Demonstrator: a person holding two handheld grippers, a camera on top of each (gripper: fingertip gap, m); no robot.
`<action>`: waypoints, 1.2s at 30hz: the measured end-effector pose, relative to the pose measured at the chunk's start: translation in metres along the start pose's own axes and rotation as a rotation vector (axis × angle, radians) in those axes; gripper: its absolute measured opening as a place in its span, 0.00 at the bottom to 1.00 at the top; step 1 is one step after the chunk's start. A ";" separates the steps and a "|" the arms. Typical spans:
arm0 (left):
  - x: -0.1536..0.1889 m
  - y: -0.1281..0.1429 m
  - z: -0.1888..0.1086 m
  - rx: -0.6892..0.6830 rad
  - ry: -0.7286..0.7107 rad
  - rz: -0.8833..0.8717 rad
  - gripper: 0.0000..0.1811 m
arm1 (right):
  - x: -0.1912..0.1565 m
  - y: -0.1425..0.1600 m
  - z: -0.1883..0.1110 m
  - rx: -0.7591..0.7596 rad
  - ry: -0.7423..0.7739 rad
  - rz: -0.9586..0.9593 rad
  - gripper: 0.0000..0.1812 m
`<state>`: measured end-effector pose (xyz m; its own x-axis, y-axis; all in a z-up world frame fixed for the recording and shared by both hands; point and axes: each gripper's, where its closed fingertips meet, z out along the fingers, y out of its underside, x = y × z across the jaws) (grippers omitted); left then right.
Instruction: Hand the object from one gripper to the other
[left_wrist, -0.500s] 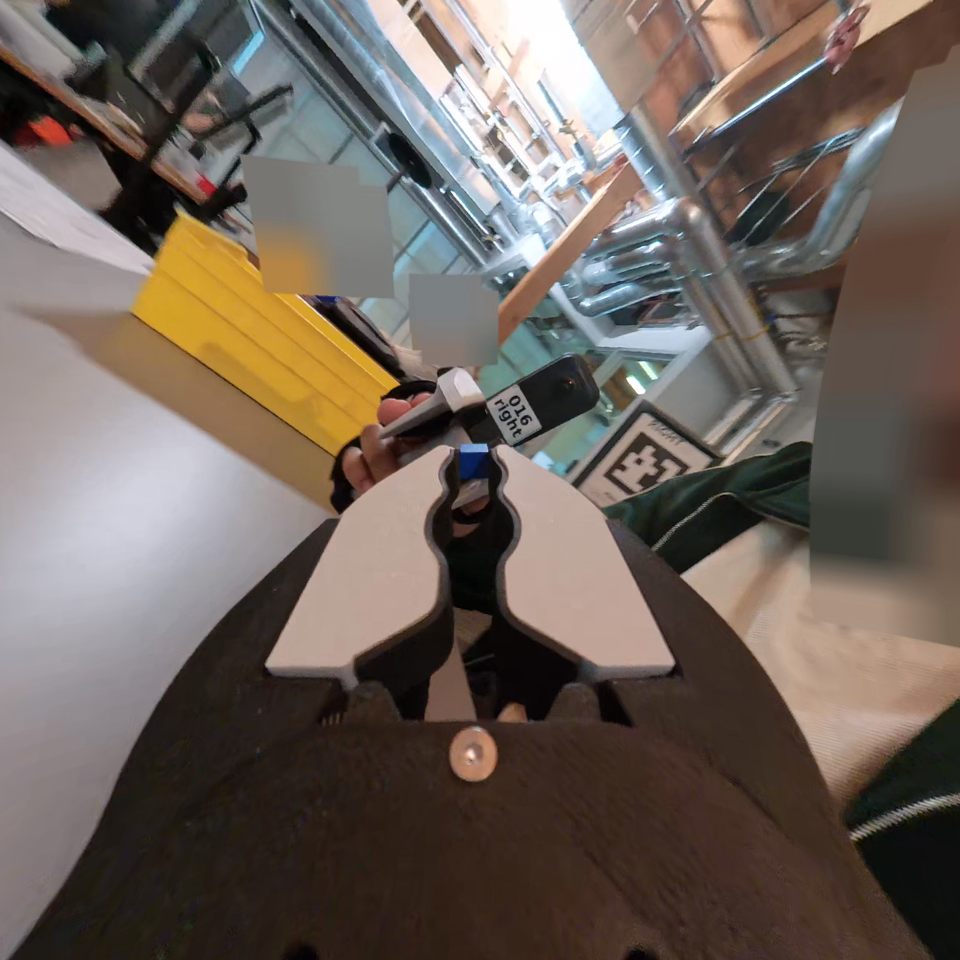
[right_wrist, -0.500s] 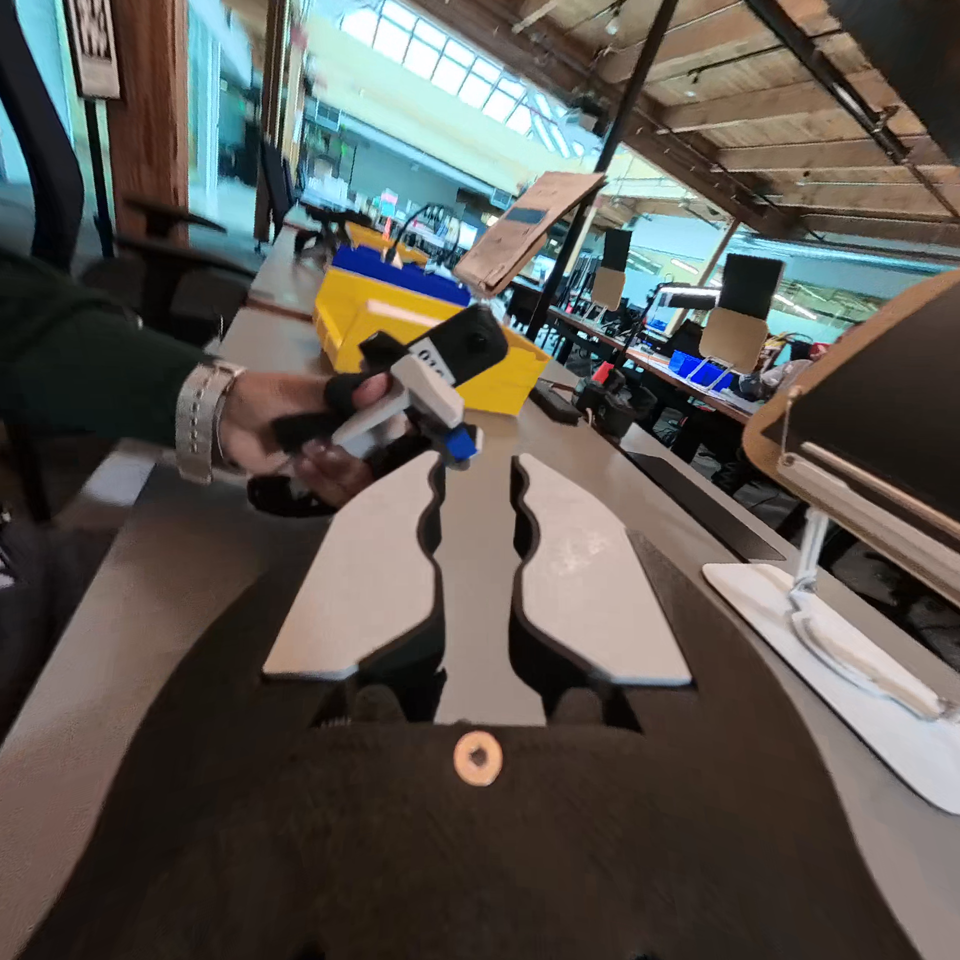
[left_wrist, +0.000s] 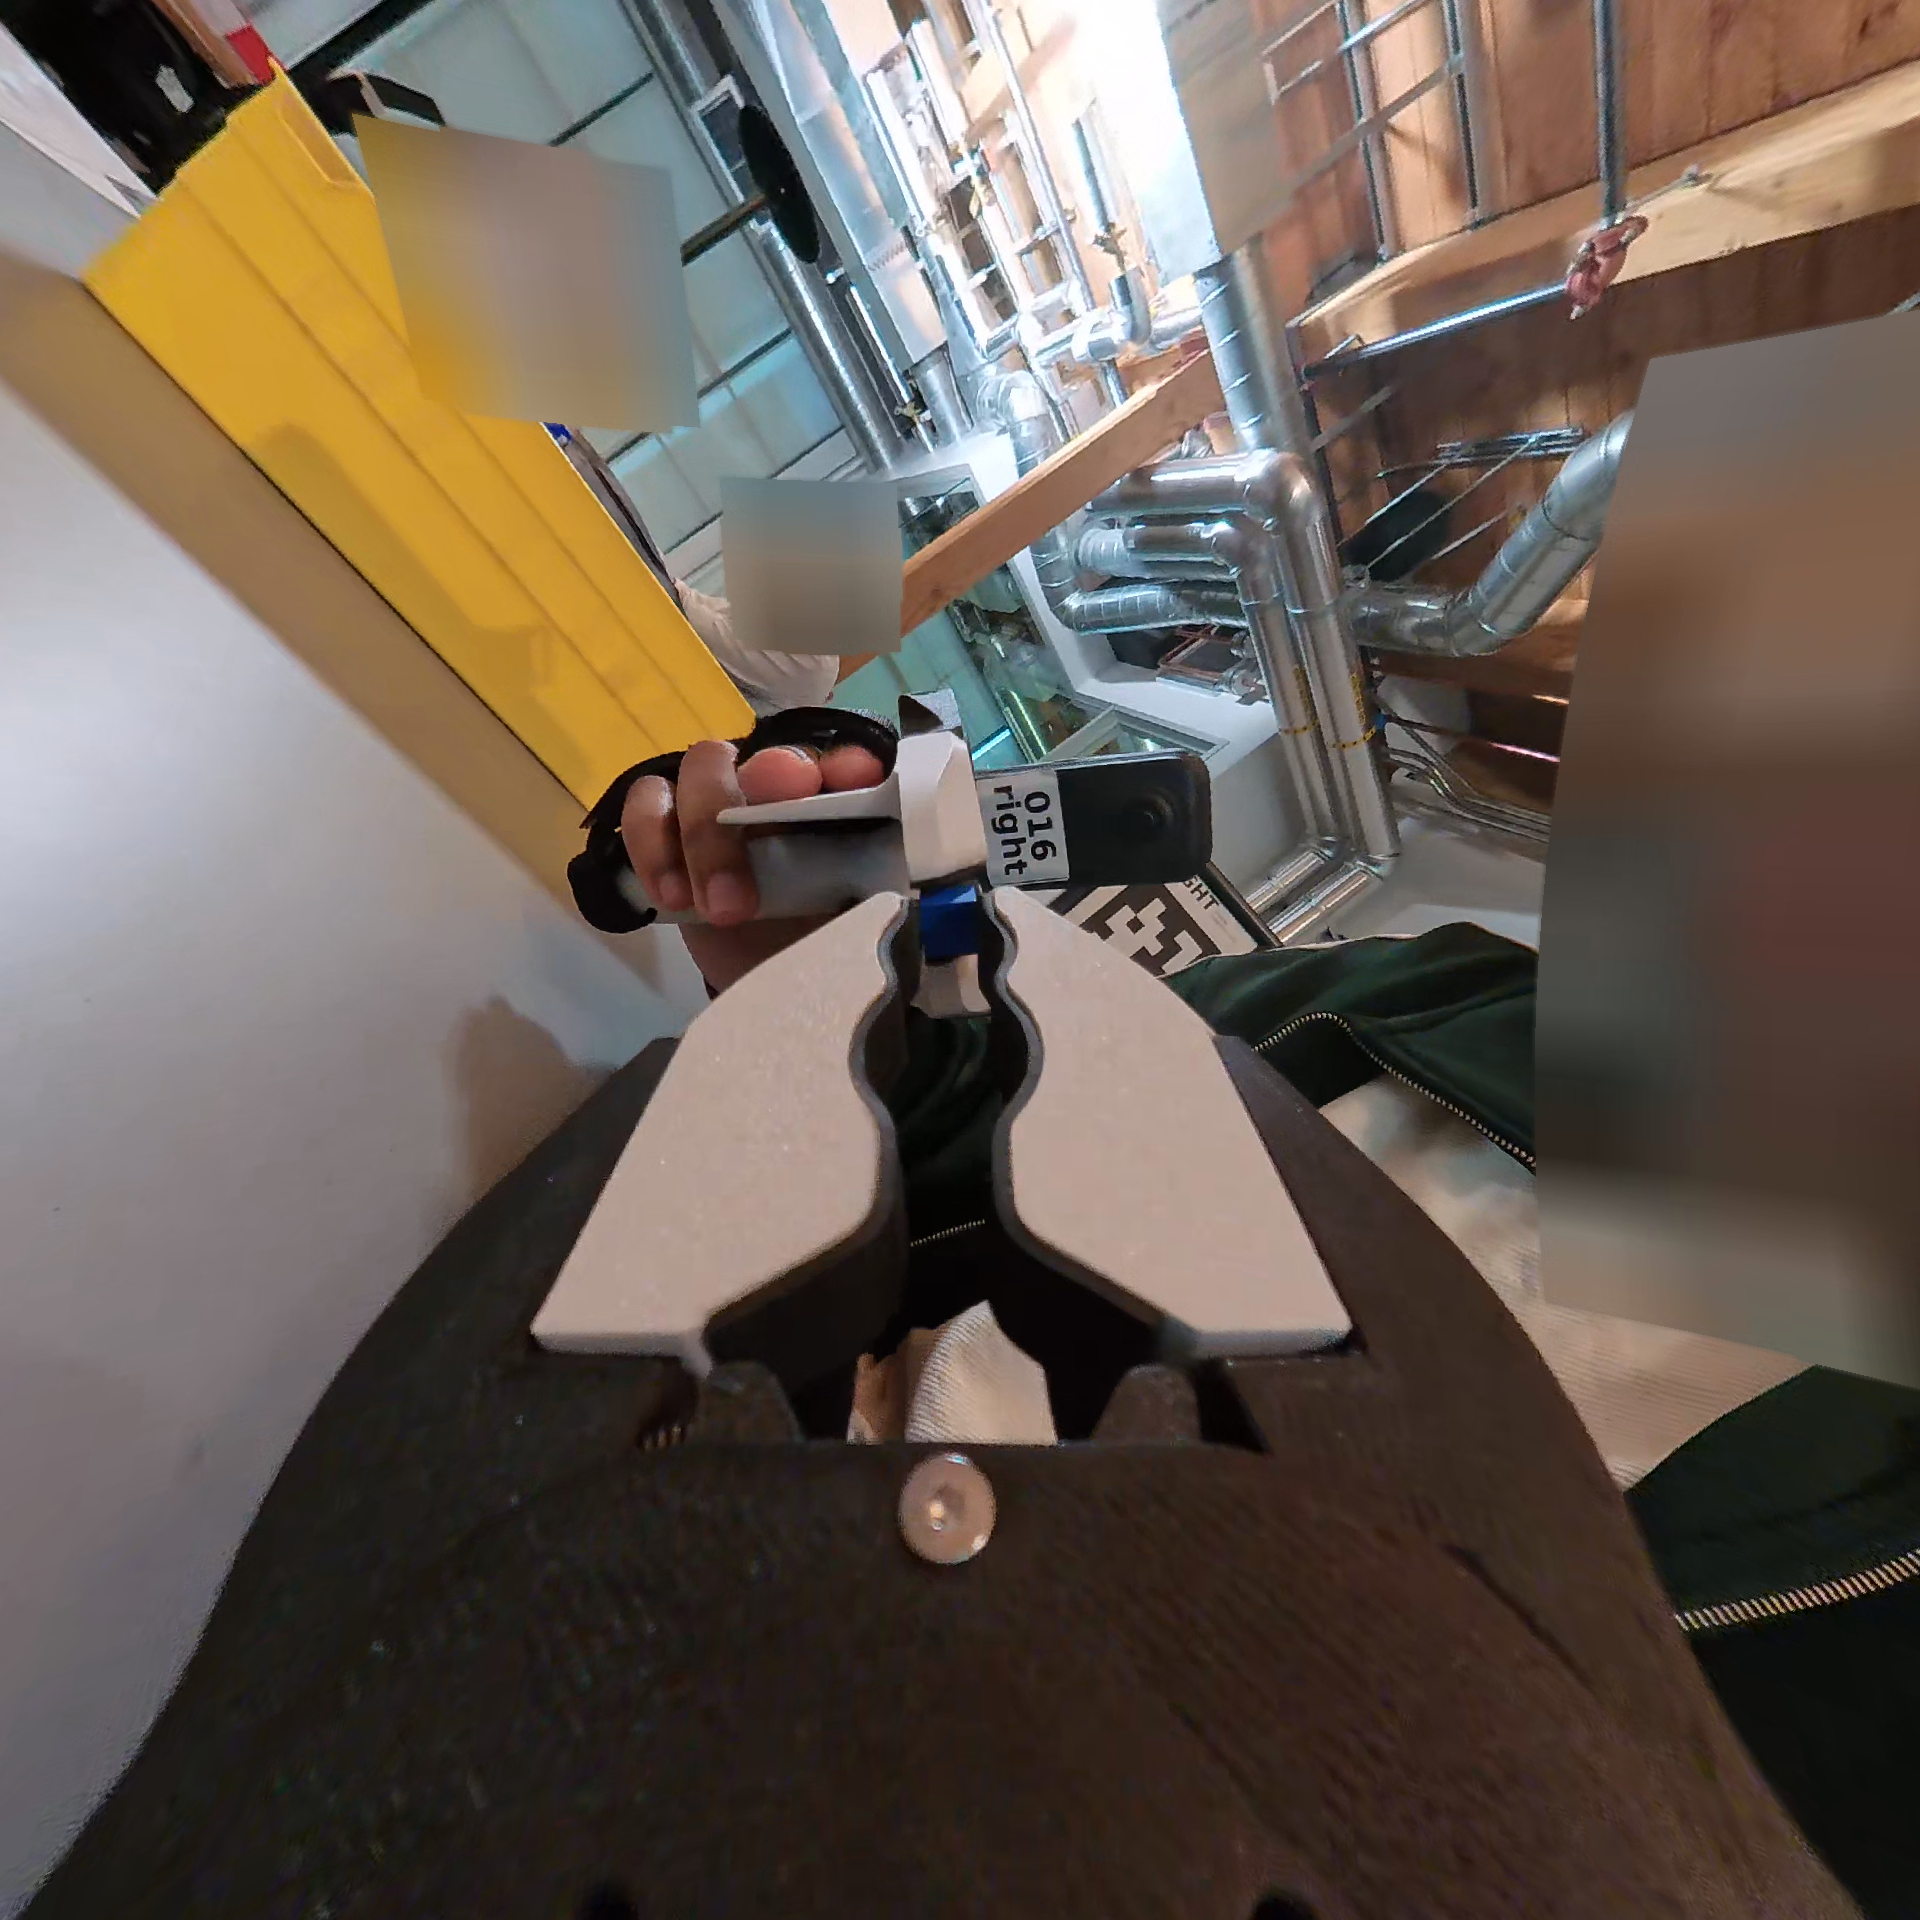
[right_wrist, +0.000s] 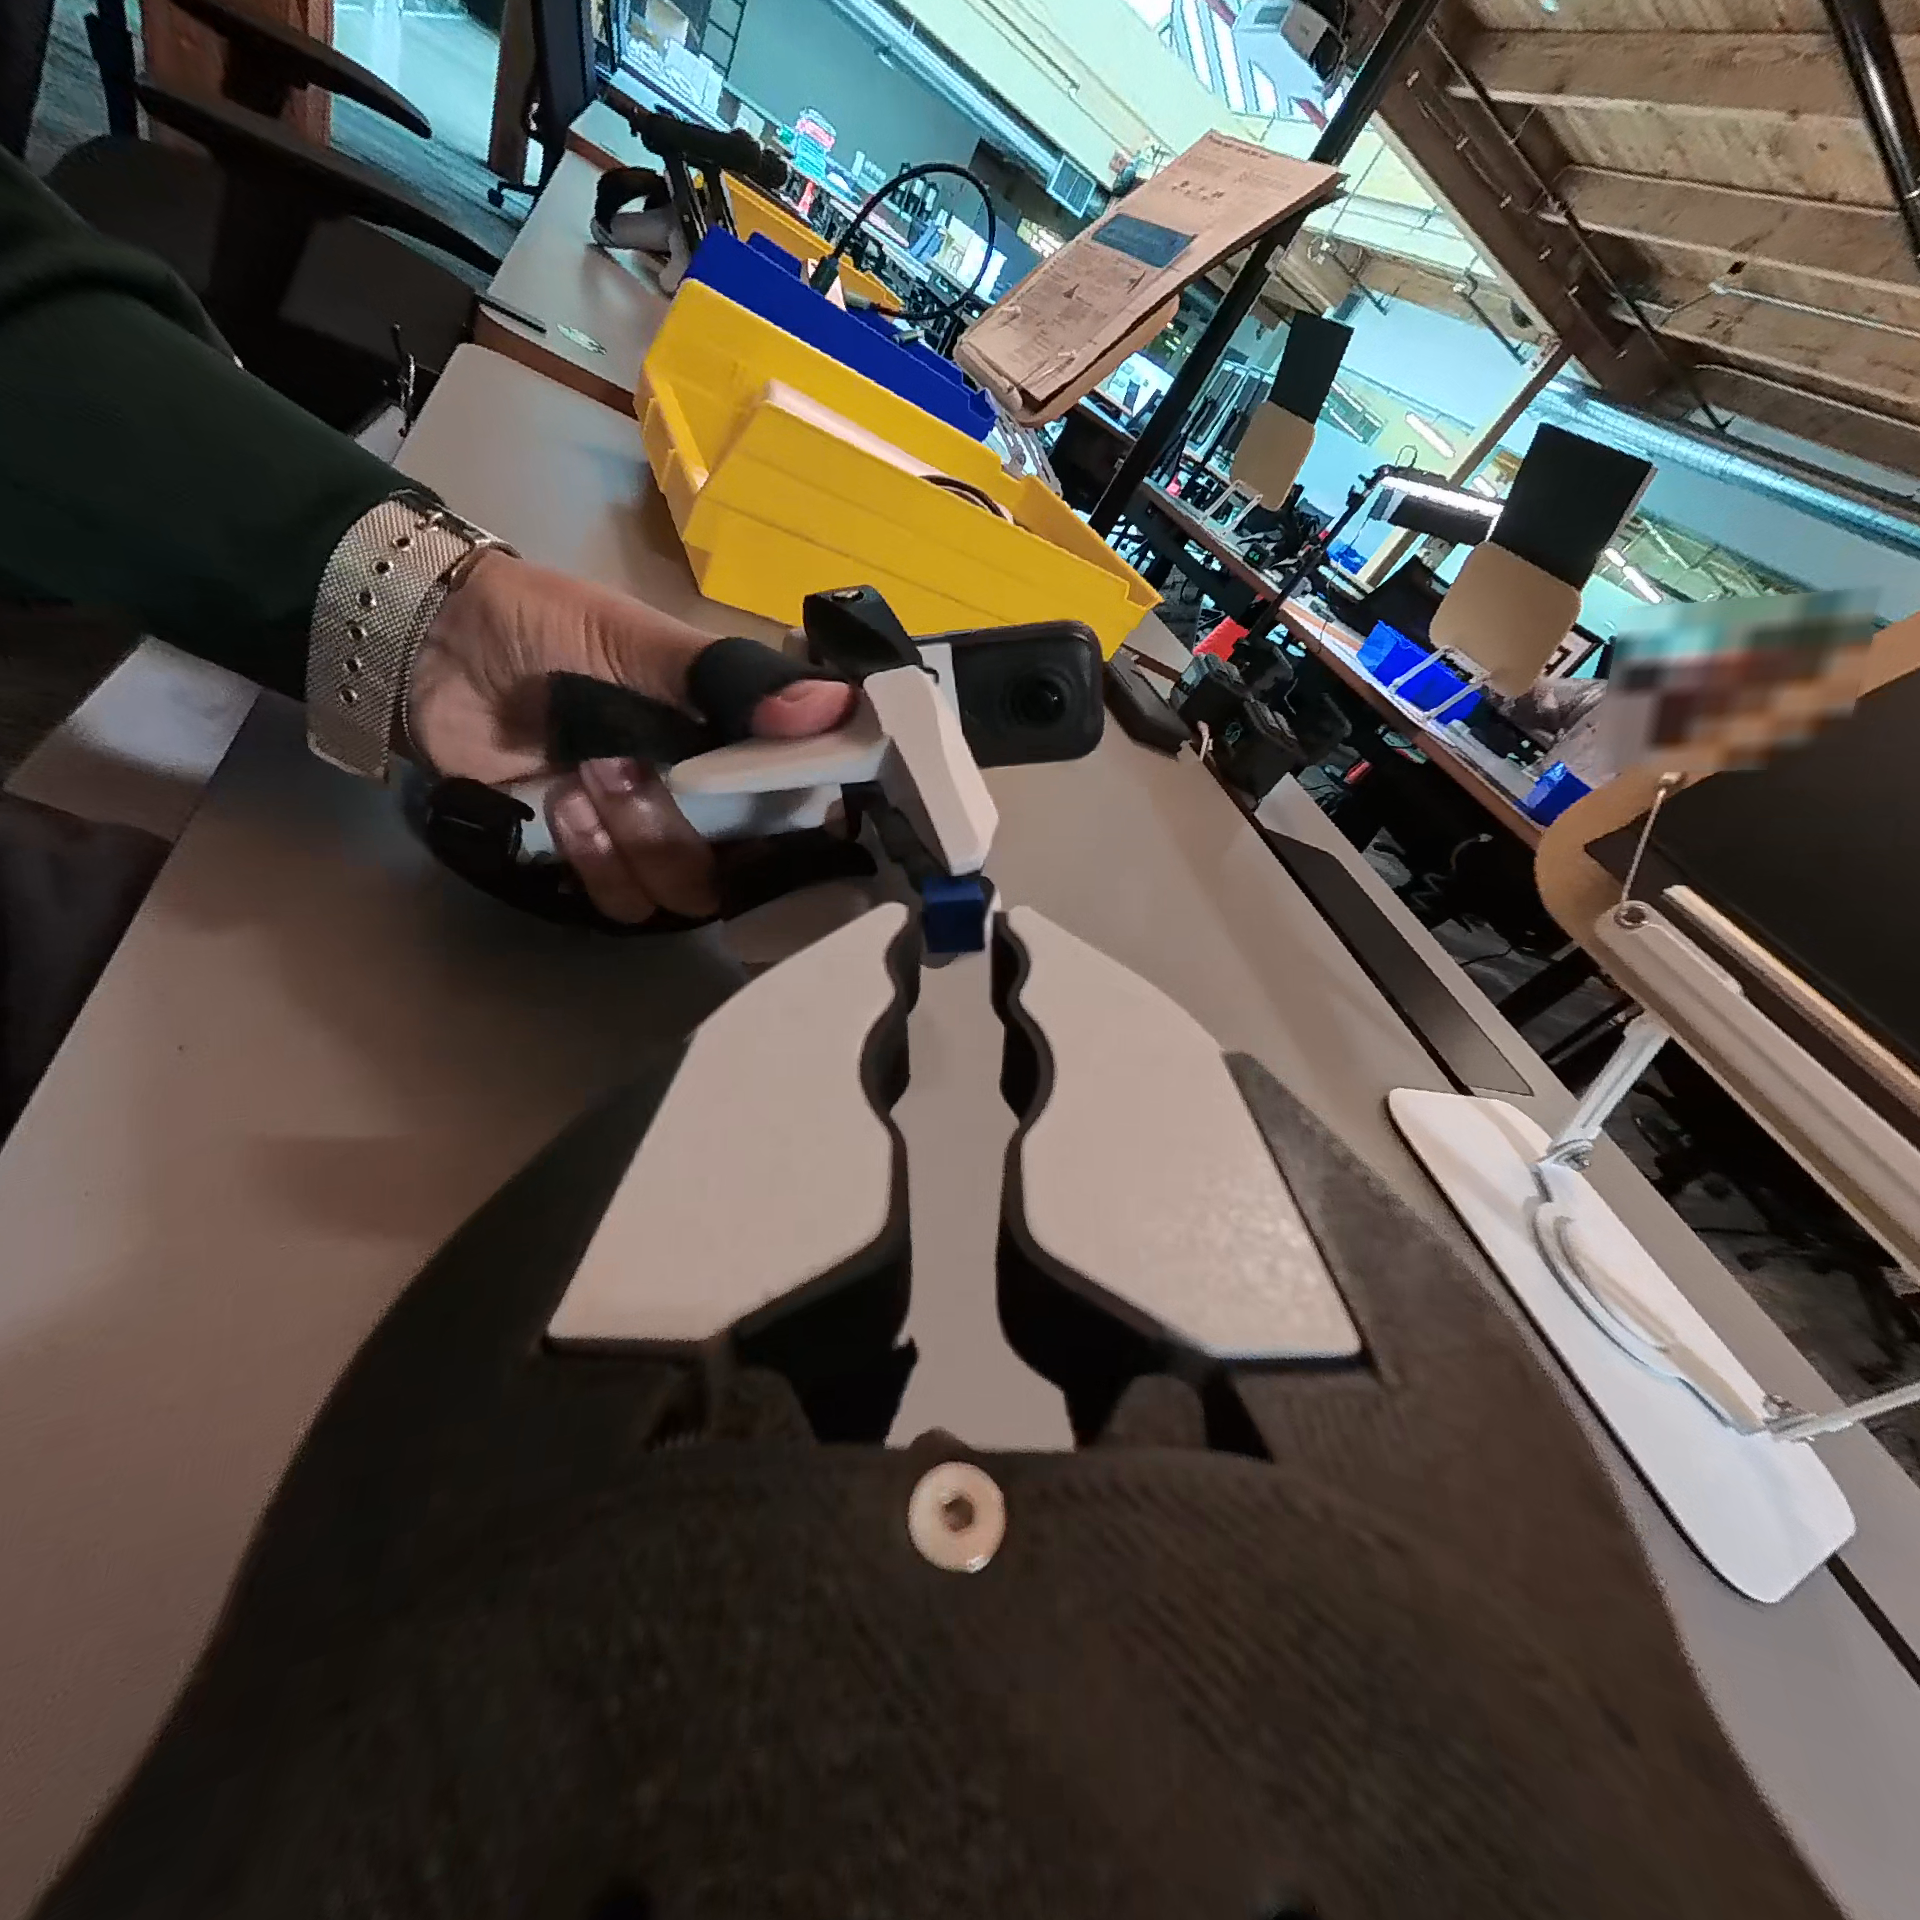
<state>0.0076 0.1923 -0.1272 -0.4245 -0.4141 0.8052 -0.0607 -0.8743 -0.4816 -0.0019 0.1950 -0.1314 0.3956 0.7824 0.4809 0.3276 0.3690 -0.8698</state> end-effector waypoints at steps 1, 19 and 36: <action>0.000 0.001 0.000 -0.001 0.001 -0.003 0.06 | -0.001 0.000 0.000 -0.003 -0.005 -0.005 0.06; -0.008 0.003 -0.001 -0.016 -0.035 0.009 0.07 | -0.003 0.004 0.002 -0.034 -0.015 0.005 0.06; -0.009 -0.008 -0.009 0.062 -0.008 -0.020 0.07 | 0.031 -0.003 -0.011 0.092 0.084 0.337 0.06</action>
<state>0.0039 0.2052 -0.1332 -0.4170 -0.3983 0.8170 -0.0129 -0.8962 -0.4435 0.0189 0.2121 -0.1128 0.5389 0.8251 0.1697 0.0896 0.1442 -0.9855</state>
